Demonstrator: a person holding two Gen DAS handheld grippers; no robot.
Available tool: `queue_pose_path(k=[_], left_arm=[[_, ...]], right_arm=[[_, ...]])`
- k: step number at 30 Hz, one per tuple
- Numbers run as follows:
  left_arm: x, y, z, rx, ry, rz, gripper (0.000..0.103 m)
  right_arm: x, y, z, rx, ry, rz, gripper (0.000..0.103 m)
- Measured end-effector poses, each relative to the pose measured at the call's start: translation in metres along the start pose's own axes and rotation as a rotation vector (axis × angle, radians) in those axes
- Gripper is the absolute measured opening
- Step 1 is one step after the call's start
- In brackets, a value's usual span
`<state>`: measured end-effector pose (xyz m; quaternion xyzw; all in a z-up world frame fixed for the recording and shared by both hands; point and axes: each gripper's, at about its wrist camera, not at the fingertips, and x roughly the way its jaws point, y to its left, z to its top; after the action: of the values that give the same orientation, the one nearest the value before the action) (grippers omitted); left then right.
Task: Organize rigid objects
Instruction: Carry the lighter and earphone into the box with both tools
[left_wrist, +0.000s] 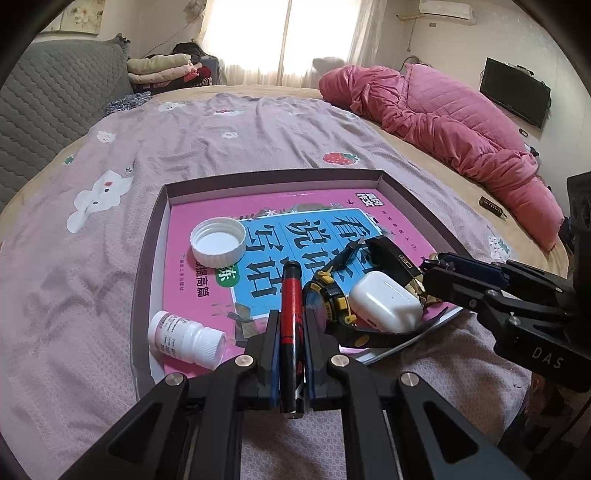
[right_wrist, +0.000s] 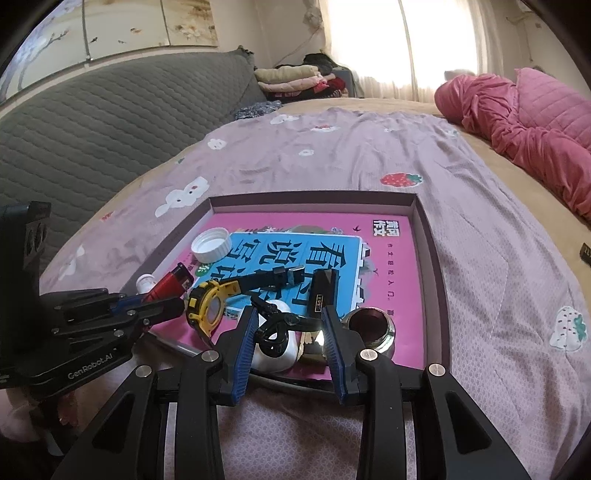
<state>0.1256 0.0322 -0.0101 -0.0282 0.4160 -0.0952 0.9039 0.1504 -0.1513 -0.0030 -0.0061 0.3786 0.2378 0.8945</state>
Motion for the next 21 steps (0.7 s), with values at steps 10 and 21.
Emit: queue_pose_path(k=[10, 21], left_arm=[[0.0046, 0.0002, -0.0027, -0.008, 0.027, -0.007, 0.01], [0.0077, 0.0002, -0.0046, -0.009, 0.042, -0.012, 0.01]], right_arm=[[0.0037, -0.0005, -0.0019, 0.001, 0.013, -0.005, 0.036], [0.0075, 0.0002, -0.0034, -0.005, 0.024, -0.005, 0.036]])
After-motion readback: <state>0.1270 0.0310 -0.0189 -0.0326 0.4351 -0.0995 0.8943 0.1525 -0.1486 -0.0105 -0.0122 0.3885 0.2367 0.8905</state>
